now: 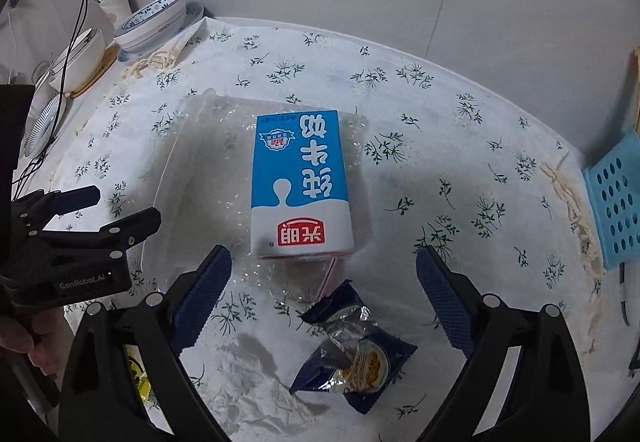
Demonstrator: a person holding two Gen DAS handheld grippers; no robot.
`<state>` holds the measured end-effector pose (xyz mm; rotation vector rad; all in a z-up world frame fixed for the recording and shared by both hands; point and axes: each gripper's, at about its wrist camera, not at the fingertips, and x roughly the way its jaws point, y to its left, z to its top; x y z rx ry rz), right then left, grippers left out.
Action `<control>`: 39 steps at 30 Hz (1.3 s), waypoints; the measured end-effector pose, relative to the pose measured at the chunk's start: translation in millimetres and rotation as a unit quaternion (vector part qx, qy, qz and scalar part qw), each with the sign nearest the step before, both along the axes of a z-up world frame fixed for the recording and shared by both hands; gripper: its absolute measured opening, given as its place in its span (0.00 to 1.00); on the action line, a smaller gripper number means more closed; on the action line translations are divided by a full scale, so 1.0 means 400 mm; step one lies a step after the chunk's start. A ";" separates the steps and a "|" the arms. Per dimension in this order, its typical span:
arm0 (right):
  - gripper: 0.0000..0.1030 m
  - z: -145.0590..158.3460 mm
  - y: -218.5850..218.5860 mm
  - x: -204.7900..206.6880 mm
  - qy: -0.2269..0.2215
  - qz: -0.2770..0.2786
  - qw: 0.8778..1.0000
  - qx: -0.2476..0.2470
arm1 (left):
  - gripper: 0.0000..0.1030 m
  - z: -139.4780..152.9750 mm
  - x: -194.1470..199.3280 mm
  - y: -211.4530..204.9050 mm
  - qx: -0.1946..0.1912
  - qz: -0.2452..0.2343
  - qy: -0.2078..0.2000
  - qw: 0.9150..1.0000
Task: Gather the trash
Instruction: 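Grasp the clear plastic tube with the left tool while the right tool grasps the milk carton, then lift the clear tube and milk carton and carry them toward the black bin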
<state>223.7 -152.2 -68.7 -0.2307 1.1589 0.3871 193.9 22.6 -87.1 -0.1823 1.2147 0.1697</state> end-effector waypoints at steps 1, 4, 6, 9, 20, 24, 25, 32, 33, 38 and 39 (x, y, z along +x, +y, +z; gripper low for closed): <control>0.87 -0.005 0.005 0.010 0.004 0.001 1.000 0.001 | 0.89 -0.007 0.012 -0.001 0.001 0.002 0.003 1.000; 0.87 -0.027 0.018 0.040 0.020 0.004 1.000 0.003 | 0.86 -0.027 0.042 -0.006 0.011 0.005 0.011 1.000; 0.86 -0.042 0.025 0.057 0.032 0.004 0.999 0.005 | 0.83 -0.041 0.057 -0.003 0.013 0.013 0.018 1.000; 0.84 -0.056 0.034 0.078 0.049 0.004 0.999 0.011 | 0.74 -0.058 0.075 0.002 0.017 0.027 0.029 0.999; 0.60 -0.102 0.073 0.124 0.095 -0.004 0.995 0.012 | 0.39 -0.079 0.090 0.015 0.034 0.062 0.050 0.996; 0.59 -0.091 0.070 0.125 0.093 0.000 0.996 0.016 | 0.26 -0.068 0.085 0.018 0.039 0.068 0.050 0.996; 0.59 -0.085 0.069 0.124 0.089 0.003 0.996 0.015 | 0.25 -0.062 0.080 0.019 0.039 0.071 0.046 0.996; 0.59 -0.034 0.039 0.104 0.071 -0.001 0.997 0.024 | 0.24 0.002 0.009 0.017 0.039 0.075 0.021 0.996; 0.59 -0.026 0.031 0.096 0.068 -0.005 0.997 0.024 | 0.24 0.011 -0.003 0.015 0.039 0.074 0.016 0.996; 0.59 0.018 -0.012 0.045 0.051 -0.026 0.998 0.027 | 0.24 0.068 -0.064 -0.002 0.031 0.060 -0.011 0.998; 0.59 0.030 -0.022 0.030 0.046 -0.032 0.998 0.029 | 0.24 0.075 -0.075 -0.006 0.029 0.055 -0.015 0.998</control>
